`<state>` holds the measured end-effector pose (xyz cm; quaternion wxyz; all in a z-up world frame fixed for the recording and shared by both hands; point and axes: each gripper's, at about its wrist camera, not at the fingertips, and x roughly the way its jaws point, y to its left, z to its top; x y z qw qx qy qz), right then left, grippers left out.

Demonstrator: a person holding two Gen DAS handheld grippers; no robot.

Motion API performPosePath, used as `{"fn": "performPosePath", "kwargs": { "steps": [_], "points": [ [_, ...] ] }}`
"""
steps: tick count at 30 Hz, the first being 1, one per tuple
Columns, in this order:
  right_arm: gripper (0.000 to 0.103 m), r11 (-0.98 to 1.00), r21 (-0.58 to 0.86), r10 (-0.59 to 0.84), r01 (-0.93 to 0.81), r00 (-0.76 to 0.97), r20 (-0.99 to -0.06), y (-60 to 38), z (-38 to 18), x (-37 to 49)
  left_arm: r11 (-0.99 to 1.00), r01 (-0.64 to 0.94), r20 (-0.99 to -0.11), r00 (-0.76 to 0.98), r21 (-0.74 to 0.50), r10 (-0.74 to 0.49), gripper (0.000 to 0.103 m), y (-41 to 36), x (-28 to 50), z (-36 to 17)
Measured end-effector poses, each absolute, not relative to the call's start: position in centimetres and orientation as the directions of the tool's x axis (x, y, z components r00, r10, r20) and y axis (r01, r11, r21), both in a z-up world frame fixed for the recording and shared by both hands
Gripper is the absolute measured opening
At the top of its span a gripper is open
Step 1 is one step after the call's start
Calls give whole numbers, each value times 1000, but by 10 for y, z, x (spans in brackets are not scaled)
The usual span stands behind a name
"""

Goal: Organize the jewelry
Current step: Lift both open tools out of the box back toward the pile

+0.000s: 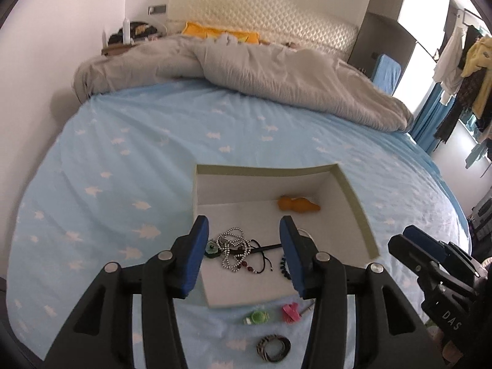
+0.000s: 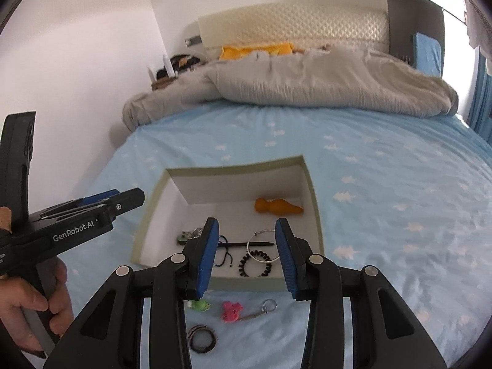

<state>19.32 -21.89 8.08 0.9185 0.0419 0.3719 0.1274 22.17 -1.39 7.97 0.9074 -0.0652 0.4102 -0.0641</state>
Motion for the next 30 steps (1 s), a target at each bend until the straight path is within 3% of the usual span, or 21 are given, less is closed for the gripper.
{"fn": "performPosePath", "kwargs": {
  "steps": [13, 30],
  "points": [
    [36, 959, 195, 281, -204, 757, -591, -231, 123, 94, 982, 105, -655, 733, -157, -183, 49, -19, 120, 131],
    [36, 963, 164, 269, -214, 789, -552, -244, 115, 10, 988, 87, -611, 777, -130, -148, 49, -17, 31, 126]
  ]
}}
